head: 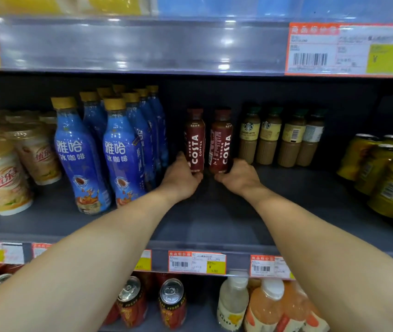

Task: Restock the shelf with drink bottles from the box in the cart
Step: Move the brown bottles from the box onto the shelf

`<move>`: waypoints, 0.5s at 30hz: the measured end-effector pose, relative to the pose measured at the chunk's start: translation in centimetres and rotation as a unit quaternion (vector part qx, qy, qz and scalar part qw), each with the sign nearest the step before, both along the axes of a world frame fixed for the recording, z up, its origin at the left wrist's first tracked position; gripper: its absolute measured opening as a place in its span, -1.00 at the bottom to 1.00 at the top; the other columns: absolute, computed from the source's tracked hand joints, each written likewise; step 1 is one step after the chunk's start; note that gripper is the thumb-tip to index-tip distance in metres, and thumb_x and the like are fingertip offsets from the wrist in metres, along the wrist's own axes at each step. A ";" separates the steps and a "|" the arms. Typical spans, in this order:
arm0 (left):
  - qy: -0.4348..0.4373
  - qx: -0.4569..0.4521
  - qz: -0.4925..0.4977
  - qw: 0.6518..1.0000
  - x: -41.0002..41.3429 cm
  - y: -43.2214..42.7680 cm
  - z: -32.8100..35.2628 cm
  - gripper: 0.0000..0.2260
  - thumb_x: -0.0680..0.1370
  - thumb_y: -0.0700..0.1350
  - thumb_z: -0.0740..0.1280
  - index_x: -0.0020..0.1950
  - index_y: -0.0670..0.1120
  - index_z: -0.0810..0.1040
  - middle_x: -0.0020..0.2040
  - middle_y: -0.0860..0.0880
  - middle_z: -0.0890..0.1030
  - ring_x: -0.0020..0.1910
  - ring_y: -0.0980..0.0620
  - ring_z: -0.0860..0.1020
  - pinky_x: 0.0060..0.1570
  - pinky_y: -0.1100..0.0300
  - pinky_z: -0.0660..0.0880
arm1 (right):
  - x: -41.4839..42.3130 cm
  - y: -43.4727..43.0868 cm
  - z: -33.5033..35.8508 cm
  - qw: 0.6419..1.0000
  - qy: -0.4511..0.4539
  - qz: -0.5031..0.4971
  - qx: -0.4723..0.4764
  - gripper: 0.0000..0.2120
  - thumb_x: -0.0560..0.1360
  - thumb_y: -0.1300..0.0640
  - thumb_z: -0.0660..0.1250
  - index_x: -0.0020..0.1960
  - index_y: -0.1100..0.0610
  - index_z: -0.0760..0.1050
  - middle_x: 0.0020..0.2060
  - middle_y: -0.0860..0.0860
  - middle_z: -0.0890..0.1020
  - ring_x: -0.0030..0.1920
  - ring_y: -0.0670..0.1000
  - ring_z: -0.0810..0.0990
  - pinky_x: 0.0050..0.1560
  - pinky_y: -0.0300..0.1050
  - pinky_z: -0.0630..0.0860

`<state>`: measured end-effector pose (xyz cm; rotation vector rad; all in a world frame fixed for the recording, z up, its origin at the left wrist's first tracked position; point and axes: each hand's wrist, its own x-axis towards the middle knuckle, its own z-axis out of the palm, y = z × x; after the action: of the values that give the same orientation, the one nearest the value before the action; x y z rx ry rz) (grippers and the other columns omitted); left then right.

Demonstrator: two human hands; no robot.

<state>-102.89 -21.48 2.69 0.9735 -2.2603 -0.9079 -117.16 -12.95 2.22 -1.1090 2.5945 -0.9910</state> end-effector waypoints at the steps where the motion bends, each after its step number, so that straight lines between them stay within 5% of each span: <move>1: -0.009 -0.004 0.003 1.000 0.5 0.4 -0.2 -0.47 0.56 -0.10 0.40 0.48 -0.03 0.28 0.34 -0.04 0.51 0.31 -0.03 0.49 0.32 0.09 0.42 | 0.2 0.3 0.0 1.000 0.007 -0.001 0.005 -0.55 0.46 -0.05 0.44 0.27 0.12 0.49 0.17 0.10 0.60 0.17 0.12 0.56 0.08 -0.09 0.51; 9: -0.106 -0.084 -0.009 0.991 5.7 4.1 0.0 -0.52 0.55 -0.02 0.39 0.45 -0.08 0.41 0.35 -0.10 0.54 0.30 -0.12 0.51 0.22 0.16 0.43 | 3.1 5.4 0.3 0.994 0.070 0.007 0.084 -0.39 0.49 -0.07 0.39 0.46 0.08 0.32 0.36 0.12 0.46 0.32 0.16 0.46 0.22 -0.05 0.47; 15: -0.086 -0.129 -0.054 0.986 10.7 9.4 1.3 -0.65 0.55 -0.01 0.37 0.32 -0.06 0.56 0.19 -0.05 0.65 0.20 -0.08 0.58 0.15 0.14 0.49 | 7.4 12.6 2.0 0.990 0.118 0.012 0.074 -0.46 0.48 -0.06 0.38 0.39 0.12 0.41 0.30 0.16 0.51 0.30 0.20 0.46 0.25 -0.01 0.45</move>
<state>-92.17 -12.04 3.97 0.8475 -2.5213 -0.5727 -109.76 -0.34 4.20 -1.2859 2.7747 -0.6861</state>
